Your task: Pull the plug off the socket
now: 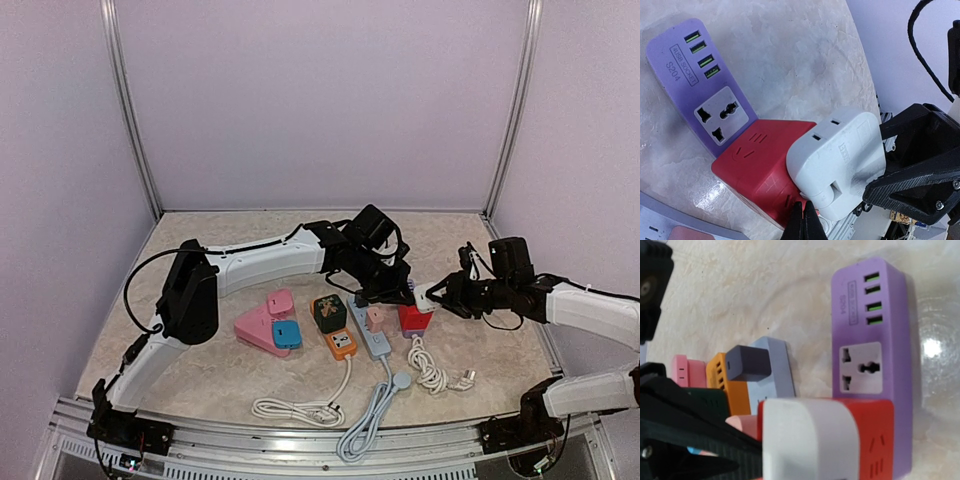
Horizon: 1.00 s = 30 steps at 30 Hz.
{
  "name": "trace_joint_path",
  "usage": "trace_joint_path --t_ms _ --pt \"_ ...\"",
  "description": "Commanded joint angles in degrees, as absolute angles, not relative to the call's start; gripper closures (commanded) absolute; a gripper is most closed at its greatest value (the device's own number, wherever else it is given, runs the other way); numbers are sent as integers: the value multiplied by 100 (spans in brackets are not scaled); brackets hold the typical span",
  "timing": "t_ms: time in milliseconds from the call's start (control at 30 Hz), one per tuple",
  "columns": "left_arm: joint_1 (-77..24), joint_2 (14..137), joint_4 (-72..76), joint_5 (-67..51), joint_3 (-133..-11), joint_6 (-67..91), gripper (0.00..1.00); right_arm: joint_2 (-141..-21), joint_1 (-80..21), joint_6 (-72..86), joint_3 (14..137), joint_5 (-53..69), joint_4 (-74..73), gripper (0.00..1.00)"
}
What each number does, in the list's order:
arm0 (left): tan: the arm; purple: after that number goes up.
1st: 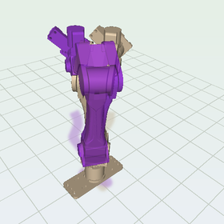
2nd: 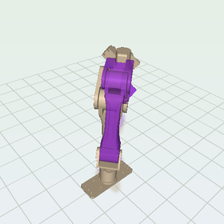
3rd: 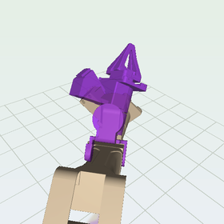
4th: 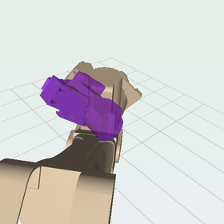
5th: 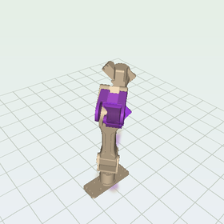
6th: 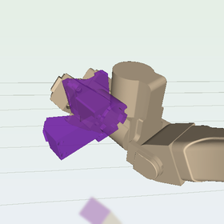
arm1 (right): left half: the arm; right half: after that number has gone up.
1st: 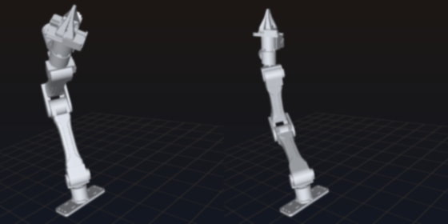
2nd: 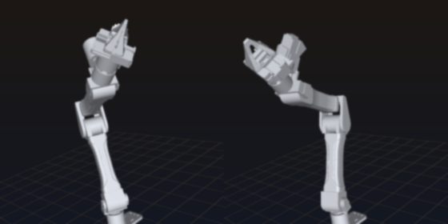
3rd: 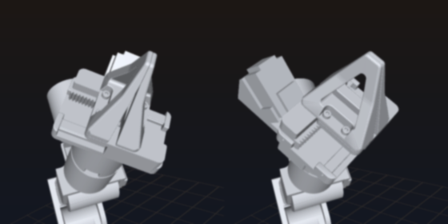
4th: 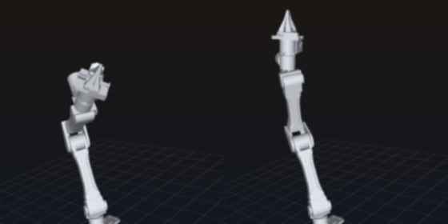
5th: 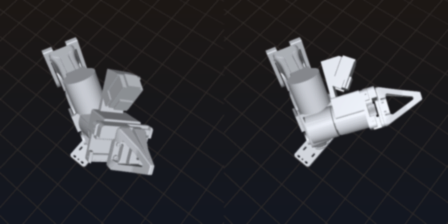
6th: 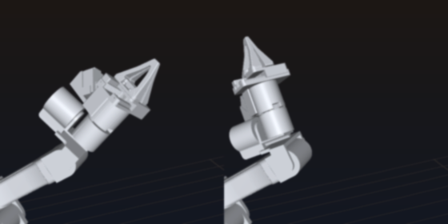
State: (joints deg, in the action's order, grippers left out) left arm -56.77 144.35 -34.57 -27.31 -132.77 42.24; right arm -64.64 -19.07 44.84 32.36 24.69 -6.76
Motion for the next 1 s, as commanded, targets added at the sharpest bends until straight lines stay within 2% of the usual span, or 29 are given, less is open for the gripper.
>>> trace_joint_path --t_ms 0,133,267,667,967 --pt "-5721 14747 -3829 -2701 -13385 4148 100 -6542 -1898 4544 3358 2558 -483 61" --pt "-5717 14757 -3849 -2697 -13386 4148 100 -6603 -1899 4591 3324 2582 -426 64" --pt "-5729 14765 -3894 -2662 -13386 4156 100 -6651 -1898 4708 3266 2628 -365 74" --pt "-5756 14857 -4197 -2486 -13439 4166 100 -6372 -1900 5409 2967 2626 -10 90" --pt "-5796 15050 -4505 -2349 -13693 4177 100 -5952 -1864 6025 2601 2623 688 94"
